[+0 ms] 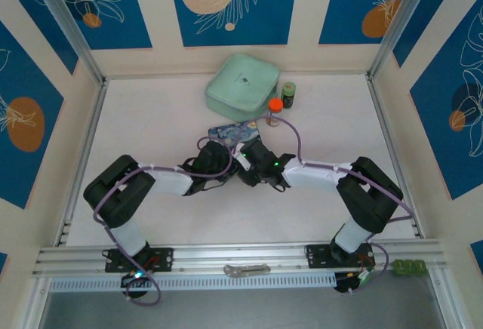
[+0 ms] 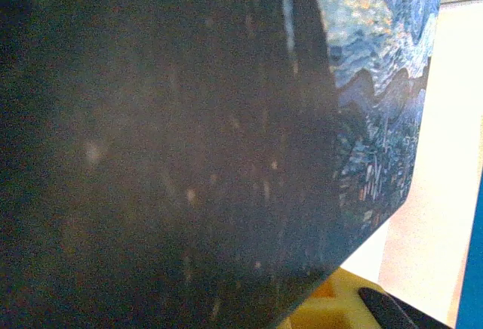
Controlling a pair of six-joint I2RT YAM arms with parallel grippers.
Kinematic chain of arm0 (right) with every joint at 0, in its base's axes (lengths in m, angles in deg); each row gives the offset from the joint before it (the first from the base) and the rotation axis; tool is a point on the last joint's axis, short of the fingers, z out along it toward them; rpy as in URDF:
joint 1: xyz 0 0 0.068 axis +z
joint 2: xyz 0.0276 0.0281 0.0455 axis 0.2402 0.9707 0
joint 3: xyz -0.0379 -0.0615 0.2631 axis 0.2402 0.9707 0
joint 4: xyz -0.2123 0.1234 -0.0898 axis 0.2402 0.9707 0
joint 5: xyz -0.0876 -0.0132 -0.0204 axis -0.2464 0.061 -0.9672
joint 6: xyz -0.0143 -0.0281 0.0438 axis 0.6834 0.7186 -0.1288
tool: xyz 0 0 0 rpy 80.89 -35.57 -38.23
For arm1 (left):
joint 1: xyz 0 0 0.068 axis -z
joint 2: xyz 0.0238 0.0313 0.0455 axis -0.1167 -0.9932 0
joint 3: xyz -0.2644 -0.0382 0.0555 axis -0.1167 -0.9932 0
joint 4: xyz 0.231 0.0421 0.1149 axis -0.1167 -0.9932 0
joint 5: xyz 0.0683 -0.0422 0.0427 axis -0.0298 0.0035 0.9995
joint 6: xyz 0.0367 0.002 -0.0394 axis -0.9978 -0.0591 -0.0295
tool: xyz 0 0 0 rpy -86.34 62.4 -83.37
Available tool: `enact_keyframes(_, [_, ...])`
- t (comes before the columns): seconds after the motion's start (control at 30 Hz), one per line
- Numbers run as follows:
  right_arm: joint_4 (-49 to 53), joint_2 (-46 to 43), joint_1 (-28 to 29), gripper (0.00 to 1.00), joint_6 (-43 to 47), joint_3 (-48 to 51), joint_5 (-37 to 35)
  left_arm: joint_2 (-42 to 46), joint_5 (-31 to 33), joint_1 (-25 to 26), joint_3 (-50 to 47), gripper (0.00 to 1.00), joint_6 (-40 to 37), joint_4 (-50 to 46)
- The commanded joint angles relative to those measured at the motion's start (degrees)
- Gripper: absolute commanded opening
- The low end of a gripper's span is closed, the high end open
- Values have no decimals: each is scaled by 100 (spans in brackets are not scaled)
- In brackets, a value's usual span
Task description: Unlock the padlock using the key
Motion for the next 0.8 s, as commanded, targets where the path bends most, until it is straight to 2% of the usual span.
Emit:
enact_keyframes(0.0, [-116,-79,-45,31,102,113,164,395,-261,-68,-14,0,160,594])
enact_keyframes(0.3, [-449,-204,-120,18,50,162,473,502,-394,-86,-92,0,204,686])
enact_keyframes(0.5, [-604,-196,-110,0,113,173,603,507,-409,-87,-182,0,248,800])
enact_keyframes(0.6, [-685,-233,-148,0,173,223,794,492,-432,-86,-213,0,231,838])
enact_keyframes(0.67, [-748,-328,-271,0,132,264,1149,478,-464,-86,-255,0,209,933])
enact_keyframes(0.77, [-726,-504,-758,0,-183,241,2488,461,-578,-86,-345,0,40,1144])
